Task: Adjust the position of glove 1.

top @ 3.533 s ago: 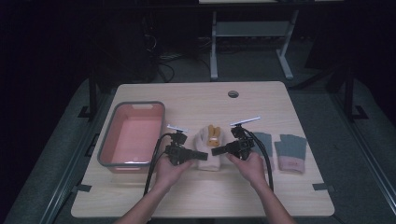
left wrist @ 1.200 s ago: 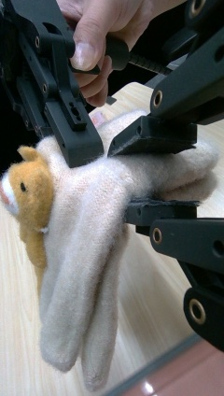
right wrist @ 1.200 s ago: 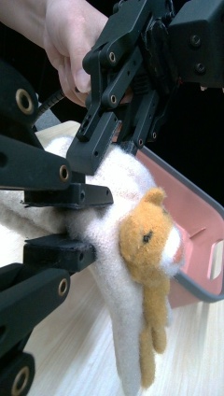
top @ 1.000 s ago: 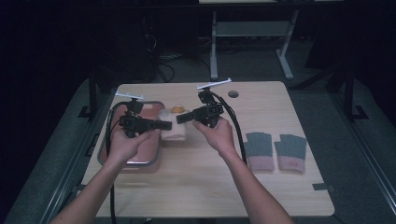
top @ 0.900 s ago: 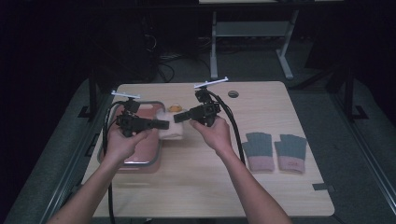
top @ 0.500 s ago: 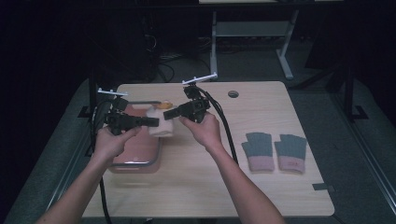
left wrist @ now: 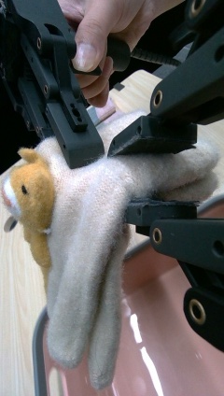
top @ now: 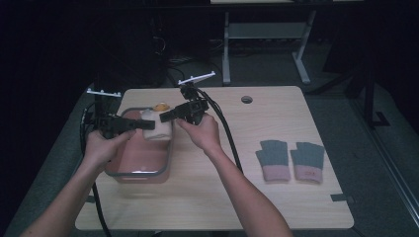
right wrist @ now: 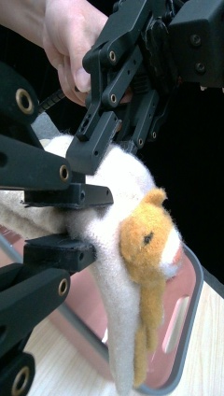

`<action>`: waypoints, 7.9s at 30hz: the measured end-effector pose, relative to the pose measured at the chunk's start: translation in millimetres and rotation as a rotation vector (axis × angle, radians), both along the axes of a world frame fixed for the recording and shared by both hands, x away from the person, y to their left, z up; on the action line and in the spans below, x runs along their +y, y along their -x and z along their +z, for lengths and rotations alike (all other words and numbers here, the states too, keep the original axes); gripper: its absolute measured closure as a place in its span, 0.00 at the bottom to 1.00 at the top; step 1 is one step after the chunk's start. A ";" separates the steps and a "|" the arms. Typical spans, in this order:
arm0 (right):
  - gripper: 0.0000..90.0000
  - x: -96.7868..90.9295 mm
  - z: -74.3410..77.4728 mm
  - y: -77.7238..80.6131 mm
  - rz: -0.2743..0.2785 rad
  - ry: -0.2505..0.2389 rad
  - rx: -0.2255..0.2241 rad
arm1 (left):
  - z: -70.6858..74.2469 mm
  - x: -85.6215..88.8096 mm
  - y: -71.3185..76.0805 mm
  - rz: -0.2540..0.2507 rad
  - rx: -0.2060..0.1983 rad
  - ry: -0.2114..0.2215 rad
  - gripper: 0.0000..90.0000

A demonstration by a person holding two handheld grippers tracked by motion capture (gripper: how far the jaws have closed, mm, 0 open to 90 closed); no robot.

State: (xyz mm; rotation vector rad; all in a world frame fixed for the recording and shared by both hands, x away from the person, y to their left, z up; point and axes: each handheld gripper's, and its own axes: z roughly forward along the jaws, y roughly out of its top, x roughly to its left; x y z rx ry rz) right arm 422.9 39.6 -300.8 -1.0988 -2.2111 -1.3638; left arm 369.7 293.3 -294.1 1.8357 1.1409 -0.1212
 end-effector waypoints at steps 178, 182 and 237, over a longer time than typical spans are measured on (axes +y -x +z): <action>0.59 -176.7 -43.5 33.4 -0.197 0.155 -0.012 | -48.2 -115.9 -0.1 -0.094 0.016 -0.089 0.39; 0.59 -195.7 -46.0 37.3 -0.225 0.164 -0.003 | -52.0 -129.0 1.2 -0.104 0.017 -0.081 0.36; 0.50 -337.5 -102.2 90.9 -0.457 0.309 0.000 | -87.4 -240.2 18.1 -0.265 0.007 -0.037 0.30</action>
